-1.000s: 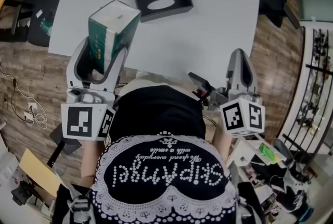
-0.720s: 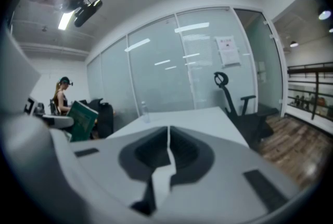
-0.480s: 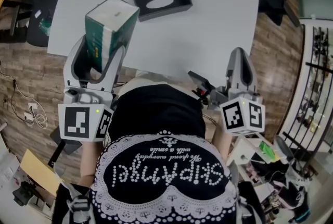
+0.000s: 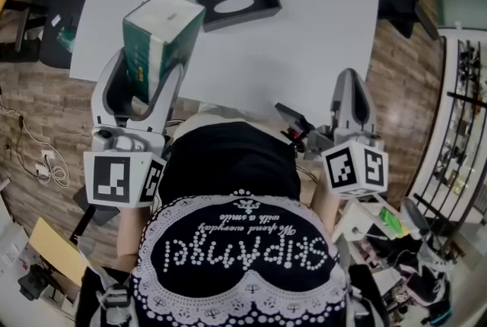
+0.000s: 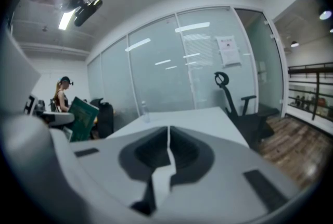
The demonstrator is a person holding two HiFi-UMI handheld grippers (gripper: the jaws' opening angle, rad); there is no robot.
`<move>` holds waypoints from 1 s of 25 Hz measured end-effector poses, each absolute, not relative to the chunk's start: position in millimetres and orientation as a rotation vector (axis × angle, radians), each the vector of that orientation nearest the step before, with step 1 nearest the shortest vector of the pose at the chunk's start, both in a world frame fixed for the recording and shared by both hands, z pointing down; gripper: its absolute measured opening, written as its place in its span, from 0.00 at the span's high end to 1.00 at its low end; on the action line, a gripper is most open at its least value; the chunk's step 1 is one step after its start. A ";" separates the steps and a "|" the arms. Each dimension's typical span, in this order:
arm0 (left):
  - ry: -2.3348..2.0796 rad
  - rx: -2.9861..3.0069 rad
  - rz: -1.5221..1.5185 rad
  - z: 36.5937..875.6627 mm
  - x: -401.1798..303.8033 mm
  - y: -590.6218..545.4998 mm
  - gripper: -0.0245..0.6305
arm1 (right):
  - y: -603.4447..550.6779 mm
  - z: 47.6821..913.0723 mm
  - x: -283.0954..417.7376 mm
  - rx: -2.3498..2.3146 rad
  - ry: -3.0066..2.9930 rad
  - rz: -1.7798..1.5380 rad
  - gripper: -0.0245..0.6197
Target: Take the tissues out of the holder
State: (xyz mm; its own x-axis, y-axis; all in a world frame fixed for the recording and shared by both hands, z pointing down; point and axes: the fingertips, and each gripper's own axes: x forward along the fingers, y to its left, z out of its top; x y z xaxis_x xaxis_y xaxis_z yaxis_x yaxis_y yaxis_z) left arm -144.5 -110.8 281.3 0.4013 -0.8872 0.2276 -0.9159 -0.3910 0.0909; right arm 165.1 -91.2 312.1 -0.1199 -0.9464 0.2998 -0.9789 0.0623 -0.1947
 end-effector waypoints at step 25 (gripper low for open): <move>-1.581 2.470 0.190 276.6 -139.4 -113.2 0.45 | -89.9 312.6 163.2 1.977 -2.200 0.502 0.91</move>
State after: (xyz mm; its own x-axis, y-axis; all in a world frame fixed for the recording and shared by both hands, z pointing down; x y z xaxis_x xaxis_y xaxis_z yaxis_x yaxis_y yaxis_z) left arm -139.4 -113.2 276.6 0.4187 -0.8821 0.2156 -0.9081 -0.4065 0.1003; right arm 163.2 -89.9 312.6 -0.1258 -0.9381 0.3229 -0.9852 0.0799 -0.1515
